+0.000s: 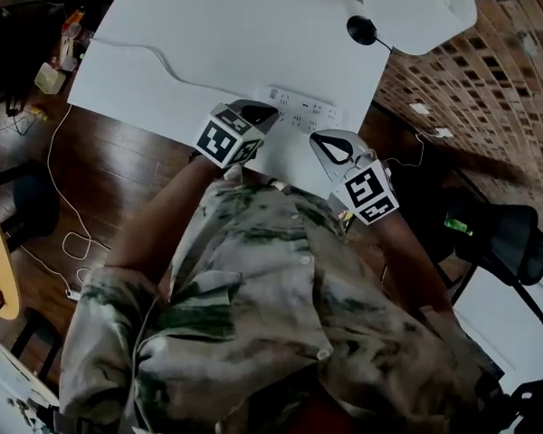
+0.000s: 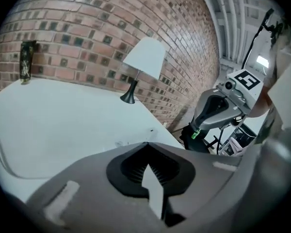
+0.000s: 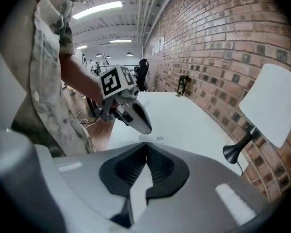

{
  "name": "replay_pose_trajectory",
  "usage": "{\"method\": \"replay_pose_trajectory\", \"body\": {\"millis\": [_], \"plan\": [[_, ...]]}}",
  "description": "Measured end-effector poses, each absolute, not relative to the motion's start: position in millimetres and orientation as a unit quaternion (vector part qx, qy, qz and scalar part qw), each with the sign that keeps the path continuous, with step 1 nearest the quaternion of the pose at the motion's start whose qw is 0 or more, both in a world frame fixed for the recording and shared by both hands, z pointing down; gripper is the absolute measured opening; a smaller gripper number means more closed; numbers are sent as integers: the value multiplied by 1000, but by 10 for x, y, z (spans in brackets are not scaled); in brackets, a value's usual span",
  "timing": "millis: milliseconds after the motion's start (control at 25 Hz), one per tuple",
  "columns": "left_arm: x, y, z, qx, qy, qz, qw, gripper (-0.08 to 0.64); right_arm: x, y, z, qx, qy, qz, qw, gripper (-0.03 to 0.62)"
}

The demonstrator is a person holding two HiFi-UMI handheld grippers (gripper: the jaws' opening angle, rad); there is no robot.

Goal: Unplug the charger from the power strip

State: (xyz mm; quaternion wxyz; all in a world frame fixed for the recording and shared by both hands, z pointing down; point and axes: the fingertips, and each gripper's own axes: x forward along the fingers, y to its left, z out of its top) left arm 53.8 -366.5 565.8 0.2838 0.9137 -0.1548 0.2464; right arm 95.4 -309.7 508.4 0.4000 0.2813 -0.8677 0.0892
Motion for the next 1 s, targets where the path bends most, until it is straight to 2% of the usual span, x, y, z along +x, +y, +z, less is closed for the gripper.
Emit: {"method": "replay_pose_trajectory", "body": {"millis": [80,160,280,680,1000], "plan": [[602,-3772,5830,908,-154,257,292,0,967,-3191,5219,270,-862,88,420,11],[711,-3795,5942,902,-146,264,308,0,1019,-3253,5313,259,-857,90,437,48],[805,-3846,6073,892,-147,280,322,0,1090,-3412,5410,242,-850,77,461,54],[874,-3846,6248,862,-152,315,366,0,1043,-3657,5817,146,-837,70,523,141],[891,-3837,6201,878,-139,308,340,-2,1021,-3624,6102,89,-814,89,567,125]]}}
